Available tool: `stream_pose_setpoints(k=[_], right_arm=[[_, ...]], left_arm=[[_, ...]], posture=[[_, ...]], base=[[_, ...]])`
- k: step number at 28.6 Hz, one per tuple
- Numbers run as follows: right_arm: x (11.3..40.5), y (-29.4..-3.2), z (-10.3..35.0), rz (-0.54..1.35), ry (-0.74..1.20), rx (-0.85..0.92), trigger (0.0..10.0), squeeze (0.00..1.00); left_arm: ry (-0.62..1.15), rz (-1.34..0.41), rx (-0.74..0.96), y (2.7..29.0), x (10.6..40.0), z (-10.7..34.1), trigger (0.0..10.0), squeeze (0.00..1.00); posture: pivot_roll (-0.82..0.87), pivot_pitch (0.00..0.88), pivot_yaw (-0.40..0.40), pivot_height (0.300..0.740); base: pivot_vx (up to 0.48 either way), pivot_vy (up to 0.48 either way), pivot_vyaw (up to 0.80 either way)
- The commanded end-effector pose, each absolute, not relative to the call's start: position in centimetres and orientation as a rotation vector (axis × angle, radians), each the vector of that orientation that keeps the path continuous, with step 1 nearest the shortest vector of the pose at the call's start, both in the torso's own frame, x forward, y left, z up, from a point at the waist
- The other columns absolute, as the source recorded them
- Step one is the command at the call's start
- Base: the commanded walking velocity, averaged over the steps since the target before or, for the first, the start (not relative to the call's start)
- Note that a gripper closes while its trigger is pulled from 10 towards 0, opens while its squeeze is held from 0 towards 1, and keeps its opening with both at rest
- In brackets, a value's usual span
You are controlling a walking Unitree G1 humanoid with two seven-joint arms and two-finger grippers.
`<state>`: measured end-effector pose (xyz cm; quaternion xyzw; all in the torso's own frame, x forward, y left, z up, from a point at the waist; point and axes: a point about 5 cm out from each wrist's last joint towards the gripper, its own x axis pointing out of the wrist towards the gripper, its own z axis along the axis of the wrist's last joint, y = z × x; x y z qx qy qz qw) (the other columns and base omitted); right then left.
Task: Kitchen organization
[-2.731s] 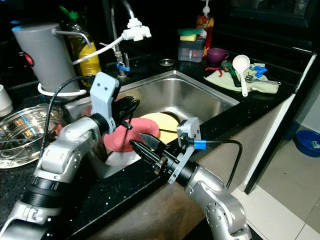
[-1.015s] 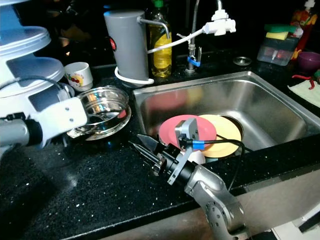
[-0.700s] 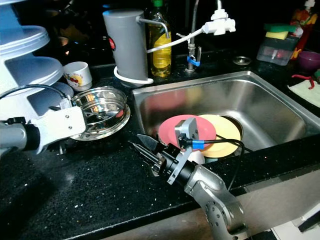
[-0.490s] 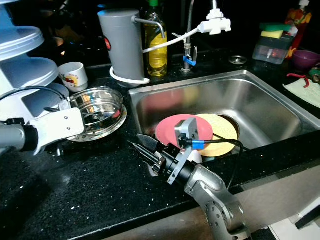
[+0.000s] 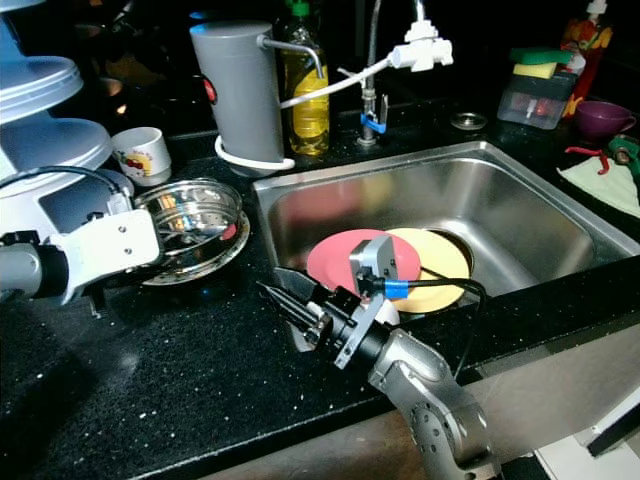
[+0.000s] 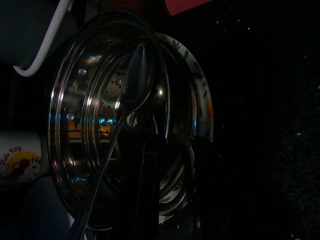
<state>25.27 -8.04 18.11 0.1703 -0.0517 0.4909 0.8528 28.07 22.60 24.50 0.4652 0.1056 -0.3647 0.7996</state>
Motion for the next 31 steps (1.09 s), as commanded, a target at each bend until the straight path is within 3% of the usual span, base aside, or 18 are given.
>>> stream_pose_setpoints(k=[1, 15, 31], right_arm=[[25.4, -7.9, 17.8, 1.03, -0.088, 0.366, 10.0, 0.0], [25.5, -7.9, 17.8, 1.029, -0.085, 0.37, 10.0, 0.0], [25.5, -7.9, 17.8, 1.026, -0.084, 0.376, 10.0, 0.0]], left_arm=[[0.312, -0.848, 0.973, 22.6, 27.8, 22.9, 0.0, 0.0], [0.118, -0.87, 0.893, 21.6, 27.4, 27.4, 0.0, 0.0], [0.201, -0.798, 1.007, 22.6, 26.6, 27.4, 0.0, 0.0]], posture=[[-0.04, 0.0, -0.009, 0.74], [-0.03, 0.0, -0.012, 0.74], [-0.03, 0.0, -0.016, 0.74]], base=[[0.0, 0.0, 0.0], [0.0, 0.0, 0.0], [0.0, 0.0, 0.0]])
